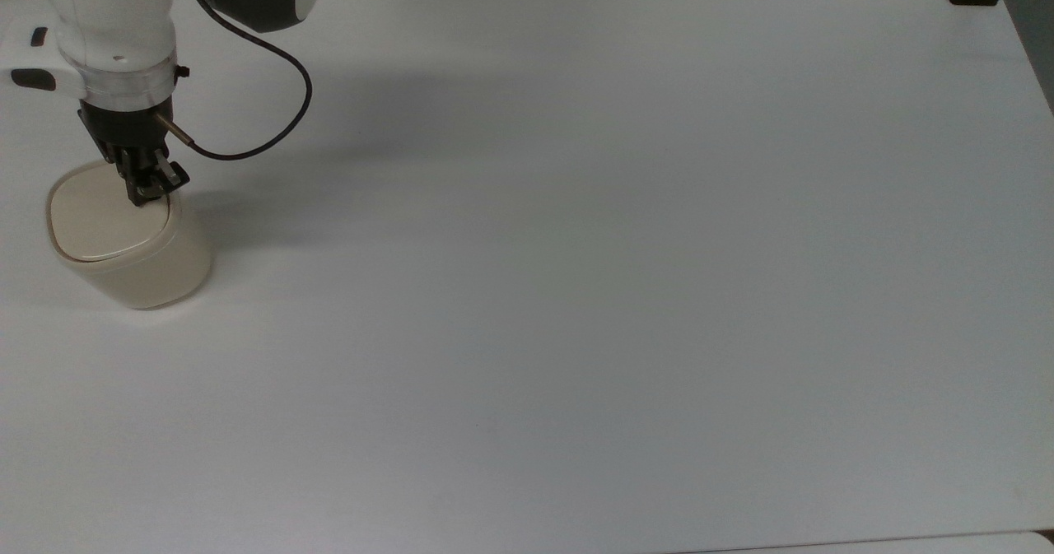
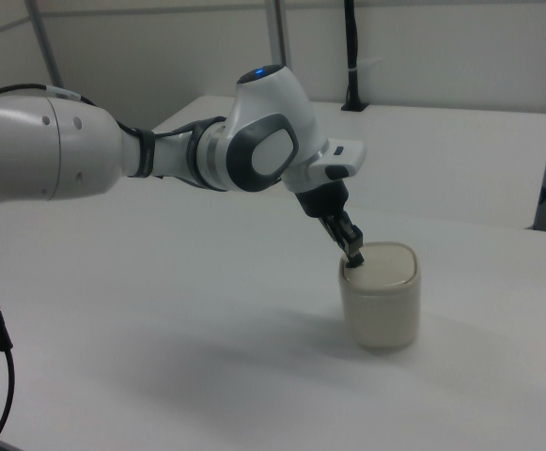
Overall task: Close the trash bin
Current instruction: 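Push the open lid down over the bin opening with the gripper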
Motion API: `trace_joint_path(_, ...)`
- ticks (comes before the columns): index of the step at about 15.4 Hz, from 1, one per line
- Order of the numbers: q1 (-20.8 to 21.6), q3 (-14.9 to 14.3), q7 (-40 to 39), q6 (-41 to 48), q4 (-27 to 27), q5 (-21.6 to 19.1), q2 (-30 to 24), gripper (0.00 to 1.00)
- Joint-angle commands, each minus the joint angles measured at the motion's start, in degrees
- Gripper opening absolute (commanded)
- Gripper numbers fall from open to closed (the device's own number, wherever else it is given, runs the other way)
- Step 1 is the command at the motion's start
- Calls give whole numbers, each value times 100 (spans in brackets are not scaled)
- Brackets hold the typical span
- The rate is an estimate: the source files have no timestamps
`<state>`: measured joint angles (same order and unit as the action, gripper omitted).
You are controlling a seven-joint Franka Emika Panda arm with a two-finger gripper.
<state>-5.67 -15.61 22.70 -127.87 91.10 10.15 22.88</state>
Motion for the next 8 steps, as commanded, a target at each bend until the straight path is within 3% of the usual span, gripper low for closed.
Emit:
trace_joint_path(1, 101, -12, -73, 8, 145, 22, 41, 0)
trace_joint_path(8, 144, 6, -73, 252, 136, -171, -925, 0)
